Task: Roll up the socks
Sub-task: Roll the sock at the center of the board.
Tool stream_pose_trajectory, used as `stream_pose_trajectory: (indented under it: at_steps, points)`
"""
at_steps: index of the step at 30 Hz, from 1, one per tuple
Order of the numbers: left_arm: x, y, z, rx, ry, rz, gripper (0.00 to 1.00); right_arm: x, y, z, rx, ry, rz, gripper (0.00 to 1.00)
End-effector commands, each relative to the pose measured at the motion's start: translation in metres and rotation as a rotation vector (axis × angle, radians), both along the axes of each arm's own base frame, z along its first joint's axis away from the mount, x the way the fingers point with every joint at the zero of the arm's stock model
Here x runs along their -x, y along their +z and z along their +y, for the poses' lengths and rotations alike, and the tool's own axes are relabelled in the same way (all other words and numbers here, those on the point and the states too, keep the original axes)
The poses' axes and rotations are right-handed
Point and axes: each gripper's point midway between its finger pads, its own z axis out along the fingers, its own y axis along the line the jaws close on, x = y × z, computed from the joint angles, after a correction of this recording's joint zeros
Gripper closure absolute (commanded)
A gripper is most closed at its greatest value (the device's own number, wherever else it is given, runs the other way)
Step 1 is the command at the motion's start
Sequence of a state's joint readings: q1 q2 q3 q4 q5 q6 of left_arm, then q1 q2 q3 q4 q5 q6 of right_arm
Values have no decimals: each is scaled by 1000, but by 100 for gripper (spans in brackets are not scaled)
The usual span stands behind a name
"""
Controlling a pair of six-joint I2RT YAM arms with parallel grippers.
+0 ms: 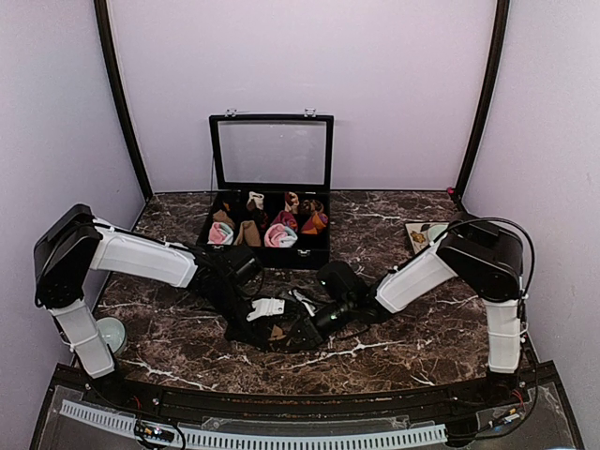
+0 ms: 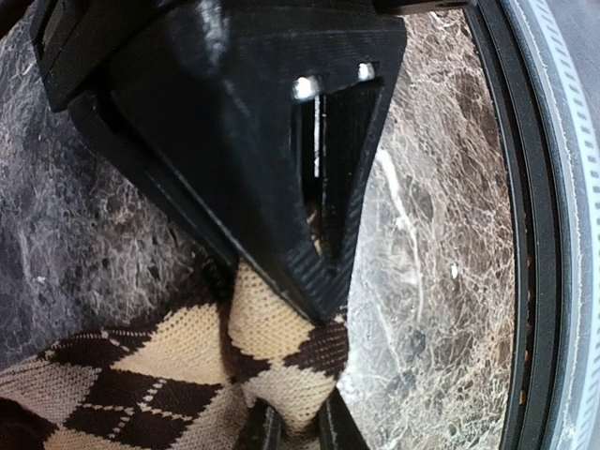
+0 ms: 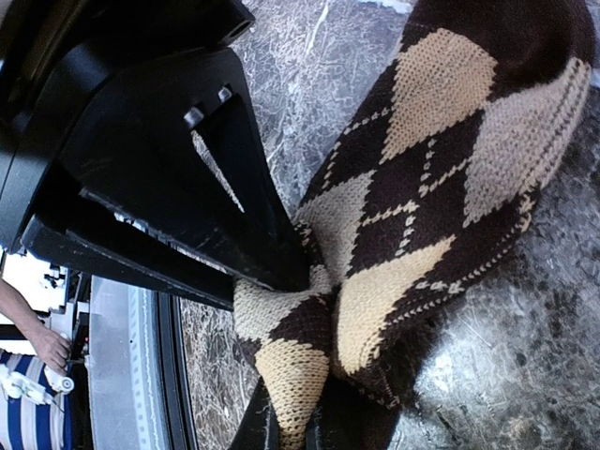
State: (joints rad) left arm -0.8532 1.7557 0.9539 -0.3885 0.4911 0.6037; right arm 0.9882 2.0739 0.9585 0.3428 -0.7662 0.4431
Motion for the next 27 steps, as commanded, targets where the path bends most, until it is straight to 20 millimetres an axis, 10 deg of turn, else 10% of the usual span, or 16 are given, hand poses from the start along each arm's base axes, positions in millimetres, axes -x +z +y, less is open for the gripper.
stream_pose_trajectory:
  at_steps: [1,22,25,26,27]
  points:
    - [3,-33,18,-137,-9,5,100,32,-99,-77,437,-99,170,100]
    - [9,-73,47,-332,-11,119,100,18,-86,-84,368,-246,95,64]
    - [6,-73,48,-338,-13,108,100,15,-78,-89,349,-272,59,45]
    - [4,-72,47,-337,-13,102,100,14,-76,-92,343,-287,43,4]
    - [2,-71,46,-336,-13,102,100,12,-74,-96,342,-306,23,1]
